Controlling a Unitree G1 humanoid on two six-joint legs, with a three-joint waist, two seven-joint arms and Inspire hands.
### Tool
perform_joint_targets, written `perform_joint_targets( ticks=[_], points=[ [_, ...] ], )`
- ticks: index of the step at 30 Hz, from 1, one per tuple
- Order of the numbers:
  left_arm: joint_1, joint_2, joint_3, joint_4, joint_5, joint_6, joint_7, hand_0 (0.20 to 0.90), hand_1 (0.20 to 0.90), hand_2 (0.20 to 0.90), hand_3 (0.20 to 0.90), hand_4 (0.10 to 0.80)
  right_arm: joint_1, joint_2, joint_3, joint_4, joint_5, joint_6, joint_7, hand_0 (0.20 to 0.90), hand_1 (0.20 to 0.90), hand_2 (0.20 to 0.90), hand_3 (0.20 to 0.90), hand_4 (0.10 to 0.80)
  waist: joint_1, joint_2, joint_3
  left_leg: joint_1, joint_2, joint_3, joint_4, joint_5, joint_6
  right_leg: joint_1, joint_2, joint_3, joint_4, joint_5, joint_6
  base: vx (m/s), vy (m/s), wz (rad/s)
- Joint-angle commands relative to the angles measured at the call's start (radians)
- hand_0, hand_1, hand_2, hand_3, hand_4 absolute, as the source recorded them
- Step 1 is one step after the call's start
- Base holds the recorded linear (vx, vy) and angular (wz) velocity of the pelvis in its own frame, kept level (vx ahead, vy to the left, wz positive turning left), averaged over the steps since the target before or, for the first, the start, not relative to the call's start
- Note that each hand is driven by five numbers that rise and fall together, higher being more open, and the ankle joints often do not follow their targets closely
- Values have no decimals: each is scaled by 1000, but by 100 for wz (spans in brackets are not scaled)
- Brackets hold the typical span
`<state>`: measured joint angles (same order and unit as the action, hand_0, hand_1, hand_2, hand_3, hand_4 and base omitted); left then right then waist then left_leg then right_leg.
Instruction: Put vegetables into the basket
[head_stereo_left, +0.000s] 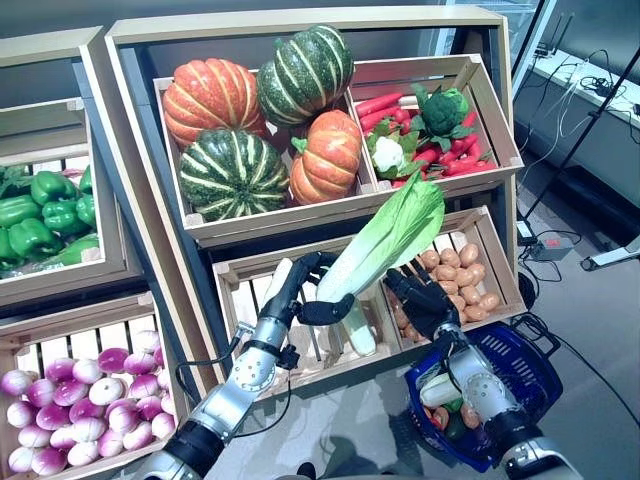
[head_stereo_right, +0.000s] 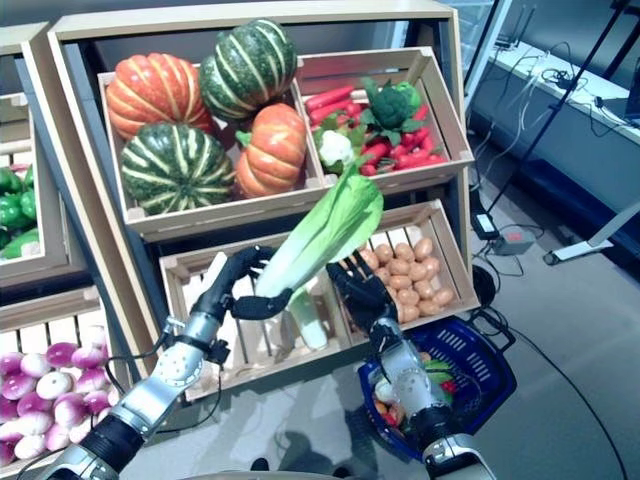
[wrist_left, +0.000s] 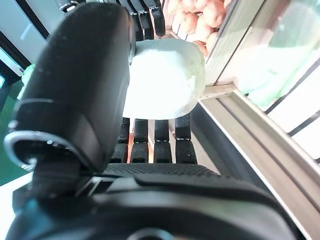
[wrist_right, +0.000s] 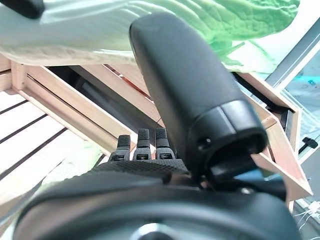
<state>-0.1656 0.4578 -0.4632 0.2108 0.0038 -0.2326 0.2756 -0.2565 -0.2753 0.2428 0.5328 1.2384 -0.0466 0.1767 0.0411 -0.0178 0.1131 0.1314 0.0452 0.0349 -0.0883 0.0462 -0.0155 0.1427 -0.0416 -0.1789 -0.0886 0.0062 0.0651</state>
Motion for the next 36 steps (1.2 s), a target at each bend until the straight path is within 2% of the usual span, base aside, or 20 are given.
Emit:
perform_joint_targets(
  ticks=[1,6,9,17,25,28,29,31,36],
  points=[
    [-179,10,-70,-39,49,-171,2,300,300,300,300,400,-193,-13,-62,-1,119,-78,76,900,900,900,900,800,12,-16,-58,3,-46,-2,1,-41,18,14,-32,-1,1,50,-12,0,0,0],
    [-185,16,-91,-37,85,-184,-2,300,300,300,300,400,-221,-5,-70,-33,197,-74,144,900,900,900,900,800,15,-13,-54,4,-48,-7,1,-44,19,18,-34,-3,3,46,-12,0,0,0],
    [-184,26,-102,-34,105,-196,-6,300,300,300,300,400,-228,1,-77,-74,261,-39,201,900,900,900,900,800,17,-12,-56,5,-50,-12,1,-47,20,19,-35,-5,3,42,-12,0,0,0],
    [-179,30,-132,-17,105,-206,-32,300,300,300,300,400,-234,37,-55,-162,414,83,446,900,900,900,900,800,21,-16,-64,5,-54,-18,1,-51,23,20,-36,-10,4,36,-9,0,0,0],
    [-193,18,-189,37,133,-166,-18,300,300,300,300,400,-271,56,-26,-207,401,72,557,900,900,900,900,800,20,-18,-70,0,-55,-20,1,-50,24,16,-34,-5,3,32,-9,3,2,1],
    [-183,1,-198,84,42,-145,-57,300,300,300,300,400,-274,56,-17,-236,378,75,614,900,900,900,900,800,19,-19,-71,-3,-56,-21,1,-50,24,13,-33,-3,2,31,-8,0,0,0],
    [-167,-28,-194,124,-56,-114,-111,300,300,300,300,400,-282,58,-14,-249,359,70,632,900,900,900,900,800,19,-21,-72,-5,-56,-21,1,-50,24,11,-33,-2,2,31,-8,0,0,0],
    [-152,-52,-187,153,-147,-88,-148,300,300,300,300,400,-288,59,-13,-253,350,64,649,900,900,900,900,800,20,-22,-72,-6,-56,-20,1,-49,24,10,-33,-1,2,32,-8,0,0,0],
    [-92,-120,-147,218,-321,-28,-236,300,300,300,300,400,-297,63,-19,-284,347,56,700,900,900,900,900,800,24,-27,-70,-7,-54,-15,1,-49,24,9,-33,-4,2,35,-10,0,0,0]
  ],
)
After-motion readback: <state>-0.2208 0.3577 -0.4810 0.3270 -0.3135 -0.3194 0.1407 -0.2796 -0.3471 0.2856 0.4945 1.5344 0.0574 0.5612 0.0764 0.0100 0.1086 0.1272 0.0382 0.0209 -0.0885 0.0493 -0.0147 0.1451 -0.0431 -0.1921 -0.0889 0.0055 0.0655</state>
